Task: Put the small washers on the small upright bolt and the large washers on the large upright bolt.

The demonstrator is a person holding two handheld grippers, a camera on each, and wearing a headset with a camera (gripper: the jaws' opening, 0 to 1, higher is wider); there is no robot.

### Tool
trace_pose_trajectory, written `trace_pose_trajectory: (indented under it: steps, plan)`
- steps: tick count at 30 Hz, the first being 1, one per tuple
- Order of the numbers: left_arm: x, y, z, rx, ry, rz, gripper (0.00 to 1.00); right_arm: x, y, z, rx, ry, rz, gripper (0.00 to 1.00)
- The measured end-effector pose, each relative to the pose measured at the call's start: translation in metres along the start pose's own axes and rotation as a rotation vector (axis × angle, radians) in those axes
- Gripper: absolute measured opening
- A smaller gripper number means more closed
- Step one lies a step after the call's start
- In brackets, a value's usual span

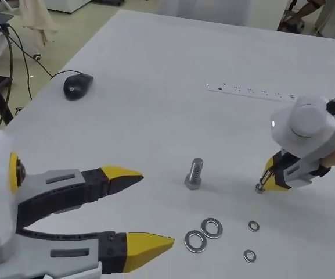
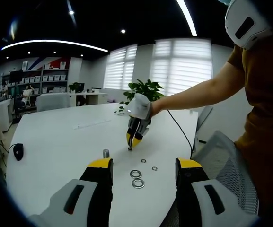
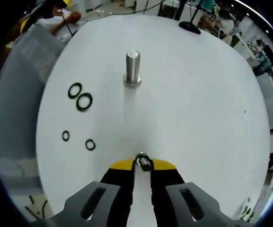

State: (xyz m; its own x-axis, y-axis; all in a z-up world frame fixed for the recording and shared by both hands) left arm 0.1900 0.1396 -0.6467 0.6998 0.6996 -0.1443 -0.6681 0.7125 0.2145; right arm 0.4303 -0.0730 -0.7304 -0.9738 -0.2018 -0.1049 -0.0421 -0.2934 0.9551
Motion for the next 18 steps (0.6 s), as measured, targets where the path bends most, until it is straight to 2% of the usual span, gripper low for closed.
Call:
trace_pose_trajectory:
  steps: [10,18]
  plan:
    - [0.0002,-0.0009,-0.0028,0.002,0.012,0.004,0.52,0.0013,-0.0099,-0.0062,0.007,-0.003,0.008,0.13]
    - [-0.0017,-0.0018,-0.0032,0.002,0.013,0.005,0.52,0.0035,-0.0013,-0.0099,-0.013,-0.018,-0.004,0.15]
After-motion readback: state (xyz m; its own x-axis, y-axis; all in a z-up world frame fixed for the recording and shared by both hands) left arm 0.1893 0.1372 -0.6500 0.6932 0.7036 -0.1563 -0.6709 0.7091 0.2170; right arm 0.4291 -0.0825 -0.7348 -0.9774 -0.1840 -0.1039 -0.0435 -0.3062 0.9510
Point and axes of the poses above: the centre of the closed fingertips' face, and the gripper's own axes: y roughly backward along the fingers, x roughly to its left, z roughly out of its top, the point moved 8 cm from there along y, roughly backward along the fingers, and after that the axes turned 1 degree about -x, right-handed, at the moved point
